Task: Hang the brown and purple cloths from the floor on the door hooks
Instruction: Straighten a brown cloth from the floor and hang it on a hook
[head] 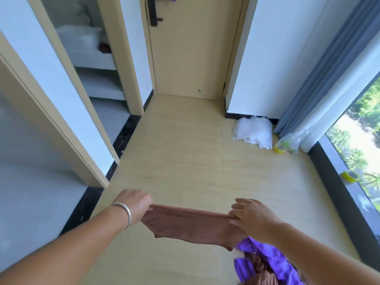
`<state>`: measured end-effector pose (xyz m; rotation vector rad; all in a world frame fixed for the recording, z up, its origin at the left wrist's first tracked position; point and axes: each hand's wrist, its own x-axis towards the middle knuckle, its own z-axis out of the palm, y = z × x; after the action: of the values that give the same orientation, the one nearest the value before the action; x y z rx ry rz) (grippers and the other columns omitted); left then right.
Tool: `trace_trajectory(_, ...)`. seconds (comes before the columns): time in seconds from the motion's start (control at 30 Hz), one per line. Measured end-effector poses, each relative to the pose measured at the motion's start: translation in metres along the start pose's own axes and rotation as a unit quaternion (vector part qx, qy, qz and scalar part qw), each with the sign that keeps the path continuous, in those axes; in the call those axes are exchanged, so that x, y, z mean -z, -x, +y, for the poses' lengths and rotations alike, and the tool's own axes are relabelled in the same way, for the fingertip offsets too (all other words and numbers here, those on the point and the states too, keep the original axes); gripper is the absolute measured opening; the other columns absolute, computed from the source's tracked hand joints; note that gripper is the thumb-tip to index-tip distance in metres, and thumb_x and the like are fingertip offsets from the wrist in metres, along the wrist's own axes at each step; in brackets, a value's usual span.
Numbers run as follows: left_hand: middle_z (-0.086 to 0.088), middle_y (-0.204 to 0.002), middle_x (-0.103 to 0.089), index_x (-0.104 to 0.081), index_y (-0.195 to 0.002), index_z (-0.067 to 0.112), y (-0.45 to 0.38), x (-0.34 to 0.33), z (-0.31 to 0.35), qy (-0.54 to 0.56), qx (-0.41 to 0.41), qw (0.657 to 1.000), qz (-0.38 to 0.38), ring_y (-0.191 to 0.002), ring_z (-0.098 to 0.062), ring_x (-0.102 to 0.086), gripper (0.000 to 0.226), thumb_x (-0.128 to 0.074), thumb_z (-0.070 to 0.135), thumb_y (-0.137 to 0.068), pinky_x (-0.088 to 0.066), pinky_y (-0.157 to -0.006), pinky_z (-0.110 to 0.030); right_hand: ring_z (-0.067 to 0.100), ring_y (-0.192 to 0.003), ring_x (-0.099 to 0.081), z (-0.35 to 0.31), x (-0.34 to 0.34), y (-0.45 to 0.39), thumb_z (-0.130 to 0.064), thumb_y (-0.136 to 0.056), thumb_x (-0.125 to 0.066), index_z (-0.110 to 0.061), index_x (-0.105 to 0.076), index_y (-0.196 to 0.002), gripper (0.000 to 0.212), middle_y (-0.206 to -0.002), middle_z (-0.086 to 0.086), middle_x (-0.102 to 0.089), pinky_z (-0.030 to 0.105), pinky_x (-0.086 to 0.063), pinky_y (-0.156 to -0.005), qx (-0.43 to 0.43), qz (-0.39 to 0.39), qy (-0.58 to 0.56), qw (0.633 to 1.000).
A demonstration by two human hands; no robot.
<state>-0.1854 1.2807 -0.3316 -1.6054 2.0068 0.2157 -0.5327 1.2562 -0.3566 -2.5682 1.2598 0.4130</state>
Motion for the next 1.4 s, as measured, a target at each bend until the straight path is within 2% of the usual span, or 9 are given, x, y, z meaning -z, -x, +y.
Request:
trace_trajectory(0.13,-0.001,-0.096,-0.059,-0.059,-0.100,0.021,0.047,0.081,-0.042,0.063,0.033,0.993,0.089,-0.087,-0.024,-0.062,0.028,-0.033,0.030,-0.102,-0.040,-0.066,-0.029,0.007,-0.139,-0.031,-0.007,0.110,0.012,-0.049,-0.100,-0.035,-0.032,-0.060,-0.124,0.039,-0.128,-0.016,-0.058,0.024,-0.024,-0.111,-0.008,0.056,0.012,0.998)
trace_trajectory(0.3,0.004,-0.077,-0.046,-0.040,-0.081,0.020,0.101,0.158,-0.081,0.120,0.062,0.955,0.265,-0.068,-0.021,-0.049,0.028,-0.025,0.031,-0.102,-0.045,-0.070,-0.038,0.008,-0.127,-0.043,-0.023,0.223,0.024,-0.050,-0.099,-0.036,-0.033,-0.063,-0.112,0.035,-0.114,-0.013,-0.059,0.031,-0.036,-0.102,-0.045,0.127,0.014,0.991)
trace_trajectory(0.4,0.007,-0.073,-0.046,-0.040,-0.079,0.021,0.128,0.198,-0.103,0.134,0.067,0.935,0.322,-0.068,-0.020,-0.049,0.034,-0.030,0.045,-0.100,-0.041,-0.064,-0.035,0.009,-0.114,-0.051,-0.033,0.276,0.030,-0.052,-0.098,-0.034,-0.035,-0.063,-0.109,0.036,-0.107,-0.015,-0.057,0.027,-0.038,-0.093,-0.056,0.176,0.038,0.982)
trace_trajectory(0.5,0.012,-0.078,-0.054,-0.046,-0.084,0.027,0.155,0.227,-0.127,0.115,0.061,0.926,0.353,-0.072,-0.012,-0.053,0.038,-0.043,0.064,-0.089,-0.042,-0.064,-0.029,0.014,-0.120,-0.049,-0.041,0.318,0.034,-0.052,-0.099,-0.029,-0.034,-0.060,-0.116,0.040,-0.119,-0.010,-0.058,0.032,-0.039,-0.100,-0.078,0.205,0.063,0.974)
trace_trajectory(0.63,0.015,-0.086,-0.061,-0.055,-0.093,0.035,0.178,0.260,-0.149,0.088,0.073,0.922,0.369,-0.079,-0.011,-0.057,0.028,-0.049,0.061,-0.088,-0.047,-0.071,-0.029,0.016,-0.123,-0.048,-0.054,0.360,0.036,-0.054,-0.098,-0.026,-0.030,-0.060,-0.118,0.046,-0.121,-0.009,-0.059,0.036,-0.039,-0.104,-0.090,0.226,0.093,0.966)
trace_trajectory(0.8,0.006,-0.077,-0.063,-0.054,-0.067,0.026,0.183,0.297,-0.161,0.051,0.112,0.941,0.315,-0.074,-0.015,-0.061,0.039,-0.042,0.050,-0.096,-0.047,-0.066,-0.030,0.016,-0.126,-0.046,-0.060,0.394,0.033,-0.053,-0.099,-0.027,-0.029,-0.061,-0.118,0.046,-0.121,-0.006,-0.059,0.036,-0.036,-0.107,-0.081,0.237,0.115,0.961)
trace_trajectory(0.93,0.004,-0.076,-0.060,-0.060,-0.079,0.022,0.167,0.317,-0.173,0.063,0.118,0.953,0.273,-0.073,-0.016,-0.059,0.039,-0.040,0.049,-0.098,-0.042,-0.062,-0.029,0.015,-0.128,-0.044,-0.048,0.420,0.019,-0.051,-0.099,-0.029,-0.030,-0.060,-0.117,0.041,-0.122,-0.005,-0.058,0.035,-0.035,-0.107,-0.070,0.247,0.118,0.959)
trace_trajectory(1.2,0.001,-0.077,-0.055,-0.051,-0.074,0.022,0.098,0.396,-0.199,0.089,0.130,0.951,0.264,-0.069,-0.017,-0.051,0.037,-0.037,0.045,-0.099,-0.038,-0.064,-0.030,0.008,-0.104,-0.047,0.022,0.488,-0.040,-0.047,-0.099,-0.033,-0.031,-0.061,-0.106,0.033,-0.080,-0.022,-0.037,0.023,-0.031,-0.083,-0.024,0.332,0.108,0.937)
trace_trajectory(1.4,0.002,-0.072,-0.051,-0.048,-0.072,0.022,0.038,0.458,-0.211,0.098,0.145,0.943,0.282,-0.067,-0.017,-0.048,0.037,-0.037,0.044,-0.100,-0.038,-0.064,-0.031,0.009,-0.106,-0.047,0.083,0.531,-0.088,-0.046,-0.100,-0.033,-0.031,-0.062,-0.107,0.033,-0.085,-0.020,-0.040,0.024,-0.031,-0.085,-0.016,0.346,0.076,0.935)
